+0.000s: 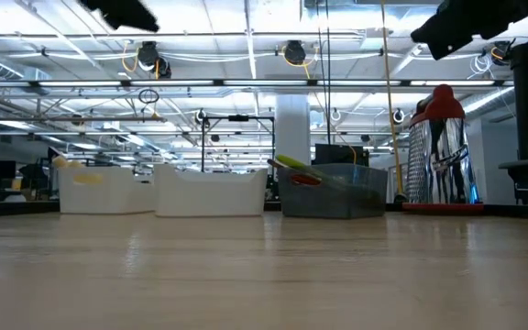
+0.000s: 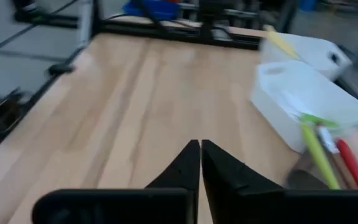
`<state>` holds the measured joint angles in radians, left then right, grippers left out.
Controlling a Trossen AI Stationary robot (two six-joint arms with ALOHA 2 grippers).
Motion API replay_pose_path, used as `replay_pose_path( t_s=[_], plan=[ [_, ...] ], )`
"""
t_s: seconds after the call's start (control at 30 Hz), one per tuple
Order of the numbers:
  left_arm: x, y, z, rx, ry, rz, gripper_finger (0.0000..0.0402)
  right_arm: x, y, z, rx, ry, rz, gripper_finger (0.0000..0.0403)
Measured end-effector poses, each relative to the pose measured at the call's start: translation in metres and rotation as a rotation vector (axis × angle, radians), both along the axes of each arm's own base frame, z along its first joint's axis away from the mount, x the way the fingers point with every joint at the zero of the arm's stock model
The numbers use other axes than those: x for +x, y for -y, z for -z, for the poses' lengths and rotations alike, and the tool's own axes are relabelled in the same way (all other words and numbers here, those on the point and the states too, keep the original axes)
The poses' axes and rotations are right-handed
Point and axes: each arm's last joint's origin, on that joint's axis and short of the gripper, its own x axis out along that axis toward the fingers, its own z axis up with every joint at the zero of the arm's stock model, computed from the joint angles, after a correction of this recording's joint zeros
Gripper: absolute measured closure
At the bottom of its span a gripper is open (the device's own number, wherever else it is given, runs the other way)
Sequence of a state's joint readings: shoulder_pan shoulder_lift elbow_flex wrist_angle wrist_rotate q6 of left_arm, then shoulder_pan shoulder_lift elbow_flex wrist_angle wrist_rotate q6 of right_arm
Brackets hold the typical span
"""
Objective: Pick & Place Kitchen Items
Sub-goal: Return to Home Position
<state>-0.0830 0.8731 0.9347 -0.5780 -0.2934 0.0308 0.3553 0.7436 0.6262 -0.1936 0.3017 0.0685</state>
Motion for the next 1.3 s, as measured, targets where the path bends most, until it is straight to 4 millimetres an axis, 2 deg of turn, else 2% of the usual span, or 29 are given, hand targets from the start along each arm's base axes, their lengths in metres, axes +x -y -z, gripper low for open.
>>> replay_pose_path(
  t_s=[0.17,0.3,0.7,0.83,1.03,1.3],
  plan=[
    [-0.027,0.001,0.026,0.025,0.114,-0.024,0.0275,-0.005,0.0,-0.003,-0.024,0.011,-0.08,0.0401],
    [-0.046,0.002,0.04,0.03,0.202,-0.005,0.0275,-0.013,0.003,-0.001,-0.027,0.055,-0.09,0.0399],
    [-0.092,-0.001,0.066,0.048,0.397,0.061,0.0275,-0.049,0.016,0.024,0.04,0.208,-0.079,0.0402],
    [-0.099,-0.002,0.076,0.075,0.492,0.073,0.0275,-0.057,0.019,0.034,0.036,0.27,-0.083,0.0402],
    [-0.099,-0.002,0.102,0.118,0.579,0.081,0.0275,-0.066,0.023,0.047,0.017,0.337,-0.09,0.0402],
    [-0.084,0.001,0.139,0.148,0.591,0.086,0.0275,-0.076,0.026,0.058,0.006,0.409,-0.098,0.0402]
  ],
)
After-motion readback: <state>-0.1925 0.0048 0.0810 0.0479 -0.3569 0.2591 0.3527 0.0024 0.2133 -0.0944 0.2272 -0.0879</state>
